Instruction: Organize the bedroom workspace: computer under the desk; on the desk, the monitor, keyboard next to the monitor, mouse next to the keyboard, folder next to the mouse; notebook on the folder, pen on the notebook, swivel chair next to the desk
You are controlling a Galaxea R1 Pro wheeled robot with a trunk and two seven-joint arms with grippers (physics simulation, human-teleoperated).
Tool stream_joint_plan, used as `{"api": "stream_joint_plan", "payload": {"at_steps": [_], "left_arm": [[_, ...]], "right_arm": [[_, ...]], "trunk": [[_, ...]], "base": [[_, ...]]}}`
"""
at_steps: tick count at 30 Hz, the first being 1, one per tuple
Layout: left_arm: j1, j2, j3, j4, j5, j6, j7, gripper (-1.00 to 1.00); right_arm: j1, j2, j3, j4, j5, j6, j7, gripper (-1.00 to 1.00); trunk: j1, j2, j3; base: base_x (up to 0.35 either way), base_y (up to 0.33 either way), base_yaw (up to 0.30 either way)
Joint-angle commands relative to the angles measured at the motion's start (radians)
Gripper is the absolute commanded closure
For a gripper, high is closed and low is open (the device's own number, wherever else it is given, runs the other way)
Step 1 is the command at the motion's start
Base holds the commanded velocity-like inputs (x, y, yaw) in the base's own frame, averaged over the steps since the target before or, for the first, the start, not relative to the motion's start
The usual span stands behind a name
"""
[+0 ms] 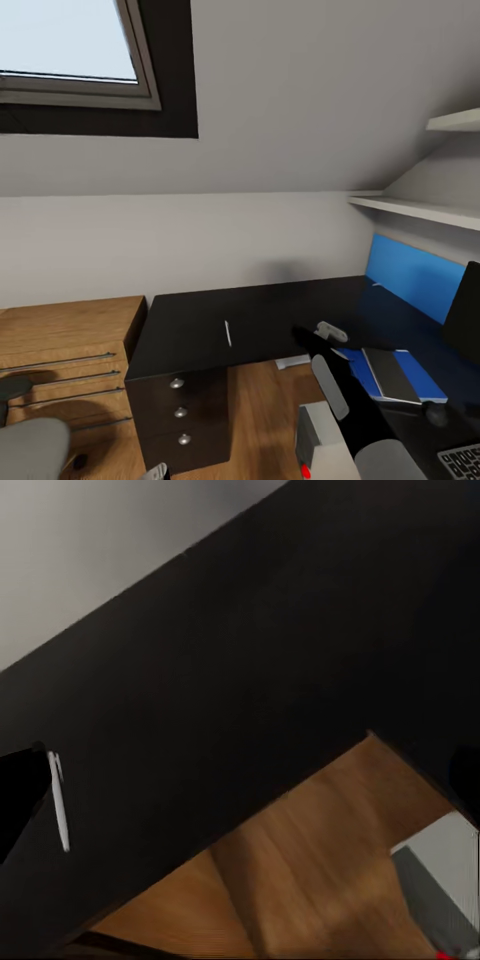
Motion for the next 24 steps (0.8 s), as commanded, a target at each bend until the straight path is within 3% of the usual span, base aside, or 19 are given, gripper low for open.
{"api": "stream_joint_plan", "payload": {"at_steps": [1,4,8,24], "left_arm": [[-0.001,0.001,-0.004,-0.001,0.01,-0.007,0.006,-1.0],[-0.001,0.001,0.002,-0.001,0.008,-0.007,0.006,-1.0],[-0.001,0.001,0.002,-0.001,0.005,-0.007,0.006,-1.0],[-0.001,-0.002,-0.002,-0.002,0.003,-0.008,0.007,-1.0]], "right_arm": [[-0.001,0.0,0.005,0.002,0.004,0.003,-0.008,-1.0],[0.0,0.0,0.017,0.014,0.041,0.003,-0.005,-1.0],[0.0,0.0,0.023,0.02,0.057,0.003,-0.004,-1.0],[-0.002,0.0,0.027,0.058,0.069,0.004,-0.002,-1.0]], "trunk": [[-0.004,0.006,0.001],[-0.011,0.02,0.003],[-0.011,0.02,-0.002],[-0.011,0.02,-0.024]], "base": [[0.0,0.0,0.187],[0.0,0.0,0.179],[0.0,0.0,0.172],[0.0,0.0,0.152]]}}
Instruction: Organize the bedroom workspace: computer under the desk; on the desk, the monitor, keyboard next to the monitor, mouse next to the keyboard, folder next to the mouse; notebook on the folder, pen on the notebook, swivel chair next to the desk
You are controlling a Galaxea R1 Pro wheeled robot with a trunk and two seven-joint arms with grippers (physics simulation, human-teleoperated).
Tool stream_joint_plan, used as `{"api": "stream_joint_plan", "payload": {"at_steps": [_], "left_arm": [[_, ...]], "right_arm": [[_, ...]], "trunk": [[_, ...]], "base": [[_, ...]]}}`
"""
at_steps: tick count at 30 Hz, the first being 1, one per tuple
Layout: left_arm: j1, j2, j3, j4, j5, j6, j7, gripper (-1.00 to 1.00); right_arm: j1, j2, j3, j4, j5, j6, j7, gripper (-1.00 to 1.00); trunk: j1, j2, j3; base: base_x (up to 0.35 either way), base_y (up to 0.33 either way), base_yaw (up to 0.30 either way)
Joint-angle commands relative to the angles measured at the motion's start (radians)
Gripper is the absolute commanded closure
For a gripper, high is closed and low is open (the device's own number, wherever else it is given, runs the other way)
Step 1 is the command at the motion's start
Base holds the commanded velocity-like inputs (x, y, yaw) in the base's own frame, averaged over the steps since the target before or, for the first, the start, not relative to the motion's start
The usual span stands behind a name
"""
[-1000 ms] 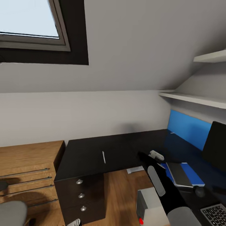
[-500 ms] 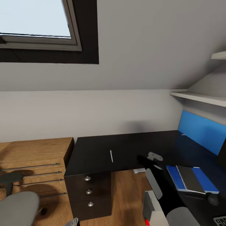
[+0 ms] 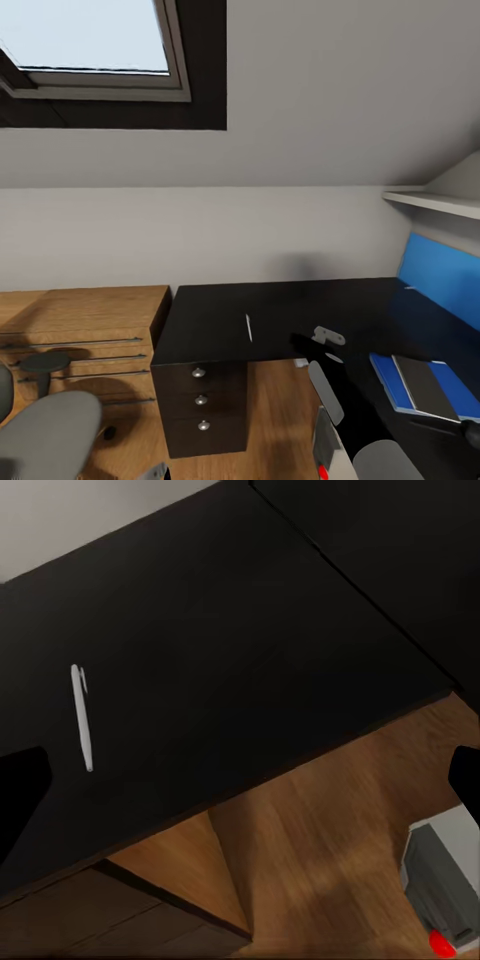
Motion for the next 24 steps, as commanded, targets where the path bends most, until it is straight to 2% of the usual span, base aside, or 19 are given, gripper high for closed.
{"api": "stream_joint_plan", "payload": {"at_steps": [1,24], "left_arm": [[-0.001,0.002,-0.007,-0.001,0.01,-0.007,0.006,-1.0],[-0.001,0.002,-0.006,0.001,0.01,-0.007,0.006,-1.0]], "right_arm": [[-0.001,0.0,0.002,-0.001,-0.008,0.003,-0.008,-1.0],[-0.001,0.001,0.004,0.007,-0.006,0.001,-0.008,-1.0]], "trunk": [[0.0,-0.001,-0.003],[0.0,-0.001,-0.035]], "base": [[0.0,0.0,0.145],[0.0,0.0,0.144]]}}
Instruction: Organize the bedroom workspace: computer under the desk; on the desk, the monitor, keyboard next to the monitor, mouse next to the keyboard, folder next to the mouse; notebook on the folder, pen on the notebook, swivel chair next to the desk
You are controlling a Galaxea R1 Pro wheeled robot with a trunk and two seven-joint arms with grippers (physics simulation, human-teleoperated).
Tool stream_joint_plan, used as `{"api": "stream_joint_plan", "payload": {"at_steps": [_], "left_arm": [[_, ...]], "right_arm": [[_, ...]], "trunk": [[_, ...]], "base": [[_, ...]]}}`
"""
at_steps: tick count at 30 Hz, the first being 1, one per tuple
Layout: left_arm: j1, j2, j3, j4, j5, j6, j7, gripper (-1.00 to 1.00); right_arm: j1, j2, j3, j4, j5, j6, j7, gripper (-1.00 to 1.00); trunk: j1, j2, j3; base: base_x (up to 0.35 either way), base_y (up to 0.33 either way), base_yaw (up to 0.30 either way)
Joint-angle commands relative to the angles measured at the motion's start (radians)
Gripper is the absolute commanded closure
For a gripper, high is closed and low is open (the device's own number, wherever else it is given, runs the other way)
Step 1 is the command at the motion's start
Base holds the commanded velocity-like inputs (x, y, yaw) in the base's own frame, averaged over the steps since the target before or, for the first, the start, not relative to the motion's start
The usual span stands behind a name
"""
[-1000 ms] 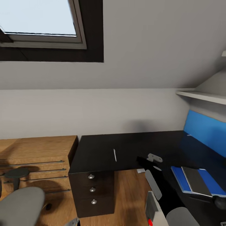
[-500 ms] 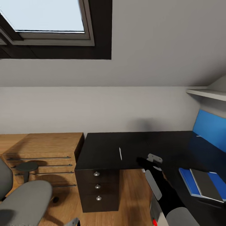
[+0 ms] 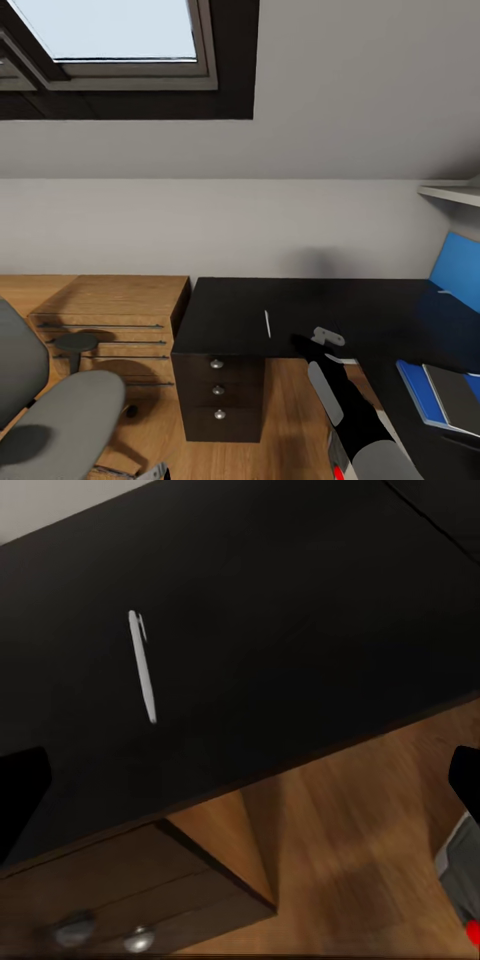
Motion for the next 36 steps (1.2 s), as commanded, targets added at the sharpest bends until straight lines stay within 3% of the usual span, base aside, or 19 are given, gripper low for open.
{"api": "stream_joint_plan", "payload": {"at_steps": [1,6,8,15,23,36], "left_arm": [[-0.001,0.002,-0.007,-0.001,0.01,-0.007,0.006,-1.0],[-0.001,0.002,-0.006,-0.001,0.01,-0.007,0.006,-1.0],[-0.001,0.002,-0.006,-0.001,0.01,-0.007,0.006,-1.0],[-0.001,0.002,-0.005,-0.001,0.013,-0.007,0.006,-1.0],[-0.001,0.002,-0.003,0.001,0.014,-0.007,0.004,-1.0],[-0.001,0.002,-0.005,0.0,0.011,-0.007,0.004,-1.0]], "right_arm": [[-0.001,0.0,0.002,0.0,-0.008,0.003,-0.008,-1.0],[-0.001,0.001,0.006,0.005,-0.007,0.0,-0.008,-1.0],[-0.001,0.001,0.036,0.008,-0.007,-0.002,-0.008,-1.0],[-0.001,-0.002,0.081,0.008,0.009,-0.004,-0.008,-1.0],[-0.001,-0.002,0.087,0.006,0.051,-0.011,-0.008,-1.0],[-0.001,-0.003,0.09,0.007,0.067,-0.017,-0.008,-1.0]], "trunk": [[0.0,-0.001,-0.003],[0.0,-0.001,-0.01],[0.0,-0.001,-0.013],[0.0,-0.001,-0.02],[0.0,-0.001,-0.022],[0.0,-0.001,-0.022]], "base": [[0.0,0.0,0.141],[0.0,0.0,0.141],[0.002,0.0,0.14],[0.144,0.0,0.107],[0.311,0.0,0.015],[0.311,0.053,0.001]]}}
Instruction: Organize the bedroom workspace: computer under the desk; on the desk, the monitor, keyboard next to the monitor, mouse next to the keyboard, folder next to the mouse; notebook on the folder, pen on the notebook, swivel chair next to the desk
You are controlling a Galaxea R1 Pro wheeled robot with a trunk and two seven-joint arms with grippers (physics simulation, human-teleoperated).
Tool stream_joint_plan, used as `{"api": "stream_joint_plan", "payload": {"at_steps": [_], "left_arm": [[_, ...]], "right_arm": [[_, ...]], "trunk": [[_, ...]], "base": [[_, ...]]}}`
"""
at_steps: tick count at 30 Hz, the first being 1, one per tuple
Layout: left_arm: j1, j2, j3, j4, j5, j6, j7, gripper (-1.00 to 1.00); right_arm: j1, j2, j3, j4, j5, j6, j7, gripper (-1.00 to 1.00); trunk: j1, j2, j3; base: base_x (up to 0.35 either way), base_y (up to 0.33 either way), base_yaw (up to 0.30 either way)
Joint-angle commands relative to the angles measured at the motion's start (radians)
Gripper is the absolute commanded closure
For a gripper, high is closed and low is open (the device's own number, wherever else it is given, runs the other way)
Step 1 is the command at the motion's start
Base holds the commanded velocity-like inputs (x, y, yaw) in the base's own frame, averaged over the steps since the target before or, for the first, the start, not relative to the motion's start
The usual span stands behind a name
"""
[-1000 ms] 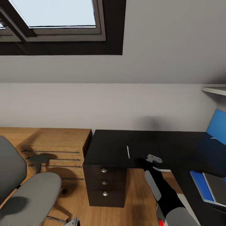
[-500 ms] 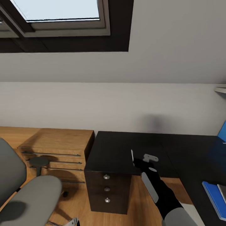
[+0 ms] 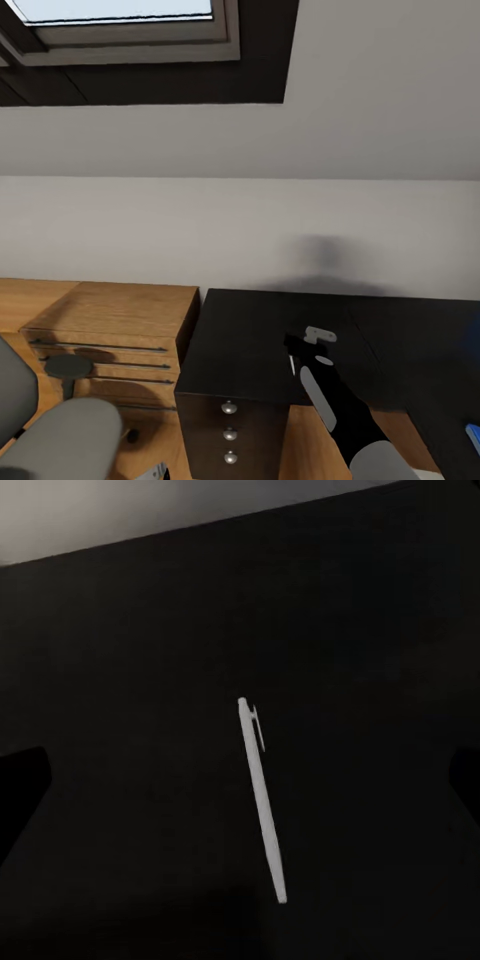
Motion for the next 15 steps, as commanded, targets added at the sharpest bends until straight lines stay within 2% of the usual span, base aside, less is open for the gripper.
{"api": "stream_joint_plan", "payload": {"at_steps": [1,9,15], "left_arm": [[-0.001,0.002,-0.006,-0.001,0.01,-0.007,0.005,-1.0],[-0.001,0.002,-0.001,-0.001,0.01,-0.009,0.007,-1.0],[-0.001,0.001,-0.001,-0.001,0.01,-0.01,0.009,-1.0]], "right_arm": [[-0.001,0.0,0.003,-0.001,-0.007,0.004,-0.008,-1.0],[-0.001,0.0,0.026,0.0,0.008,0.004,-0.008,-1.0],[-0.001,0.001,0.06,0.004,0.013,0.004,-0.008,-1.0]], "trunk": [[0.001,-0.001,-0.001],[0.001,-0.001,-0.001],[0.001,-0.001,-0.001]], "base": [[0.184,0.239,0.0],[0.075,0.263,0.0],[0.011,0.082,0.0]]}}
